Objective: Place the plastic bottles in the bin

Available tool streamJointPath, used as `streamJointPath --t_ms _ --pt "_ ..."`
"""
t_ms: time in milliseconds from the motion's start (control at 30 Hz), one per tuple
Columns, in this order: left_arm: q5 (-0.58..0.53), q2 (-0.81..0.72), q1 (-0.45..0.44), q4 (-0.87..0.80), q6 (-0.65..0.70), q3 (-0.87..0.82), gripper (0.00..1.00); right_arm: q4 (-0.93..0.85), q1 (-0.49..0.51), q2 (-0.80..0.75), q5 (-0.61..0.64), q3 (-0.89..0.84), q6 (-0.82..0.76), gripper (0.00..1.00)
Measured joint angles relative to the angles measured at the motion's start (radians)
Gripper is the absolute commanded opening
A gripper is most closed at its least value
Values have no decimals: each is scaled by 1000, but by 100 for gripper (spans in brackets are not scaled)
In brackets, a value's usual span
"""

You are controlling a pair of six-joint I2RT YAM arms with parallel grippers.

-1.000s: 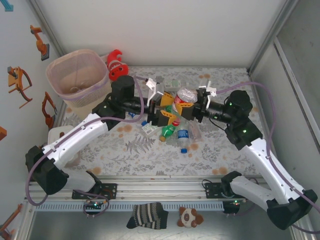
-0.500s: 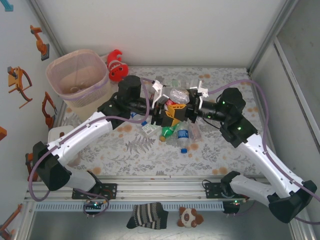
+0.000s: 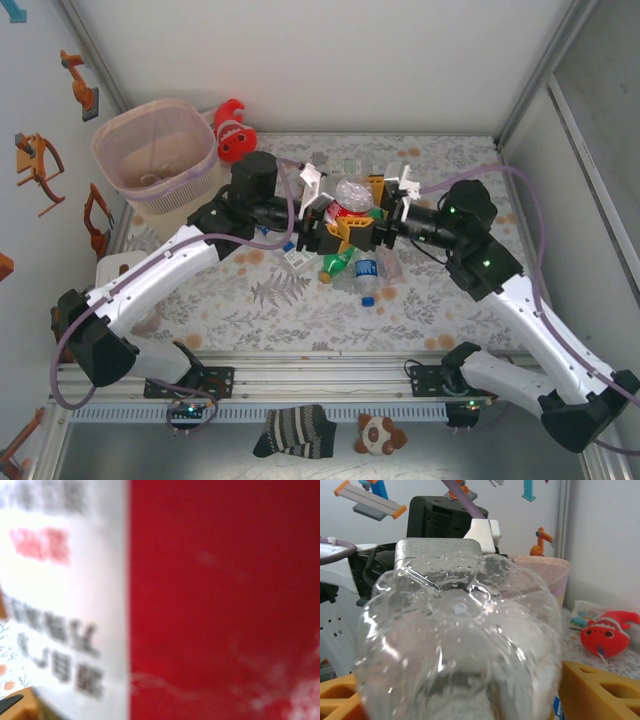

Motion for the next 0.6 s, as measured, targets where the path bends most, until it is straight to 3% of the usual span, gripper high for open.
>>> streamJointPath --t_ms 267,600 --pt "-71 -44 64 -20 9 0 48 -61 0 -94 98 0 -35 79" --pt "-410 -107 132 -68 0 0 46 -96 0 -90 159 0 -45 78"
